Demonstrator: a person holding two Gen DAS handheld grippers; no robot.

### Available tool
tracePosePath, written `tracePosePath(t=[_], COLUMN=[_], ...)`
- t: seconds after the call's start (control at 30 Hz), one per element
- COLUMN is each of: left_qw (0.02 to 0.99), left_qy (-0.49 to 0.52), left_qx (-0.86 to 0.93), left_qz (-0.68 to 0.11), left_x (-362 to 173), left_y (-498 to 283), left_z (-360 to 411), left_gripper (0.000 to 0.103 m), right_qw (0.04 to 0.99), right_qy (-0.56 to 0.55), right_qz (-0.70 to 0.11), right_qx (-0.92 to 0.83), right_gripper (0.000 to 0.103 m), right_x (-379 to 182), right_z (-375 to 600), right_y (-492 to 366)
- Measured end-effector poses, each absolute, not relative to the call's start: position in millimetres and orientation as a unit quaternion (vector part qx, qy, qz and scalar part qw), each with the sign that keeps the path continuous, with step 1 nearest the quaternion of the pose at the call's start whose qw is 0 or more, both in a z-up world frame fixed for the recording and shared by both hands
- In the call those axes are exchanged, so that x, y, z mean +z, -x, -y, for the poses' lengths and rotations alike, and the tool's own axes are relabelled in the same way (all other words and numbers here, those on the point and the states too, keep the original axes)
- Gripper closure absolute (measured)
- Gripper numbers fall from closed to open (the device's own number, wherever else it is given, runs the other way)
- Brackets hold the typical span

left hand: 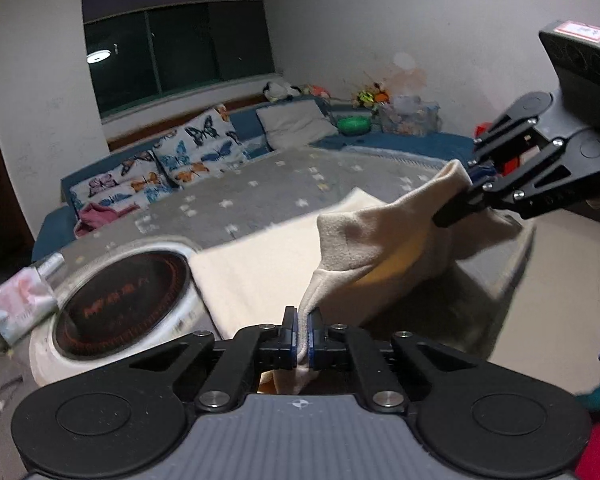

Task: Fold clothes
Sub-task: 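Lift the hem with both grippers and fold it over toward the collar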

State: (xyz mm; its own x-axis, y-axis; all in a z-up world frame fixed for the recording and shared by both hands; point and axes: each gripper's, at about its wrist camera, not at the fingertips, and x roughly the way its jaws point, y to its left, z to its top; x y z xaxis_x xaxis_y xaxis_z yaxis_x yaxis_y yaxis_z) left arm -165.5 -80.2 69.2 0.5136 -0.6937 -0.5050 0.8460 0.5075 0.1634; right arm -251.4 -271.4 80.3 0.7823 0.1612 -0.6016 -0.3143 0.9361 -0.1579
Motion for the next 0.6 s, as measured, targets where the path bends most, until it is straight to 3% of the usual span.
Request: tracePosePath(t=[0.3,0.6], left_qw=[0.857,0.854], left_qy=[-0.207,-0.224], left_qx=[-0.434,-0.387], left_qz=[-0.186,-0.265], left_x=[82.9,27.5], left_y=[82.5,-7.9], left_z=[140.0,209.3], left_gripper=[0.098,0.098], right_qw=[0.936,0.928], right_qy=[0.11,0.055], right_qz=[-0.319,-0.366], right_qx=[0.103,0.044], right_gripper=[0.094,0.092], right_x=[94.6,39.8], right_z=[314.7,358.8], right_y=[166.5,66.2])
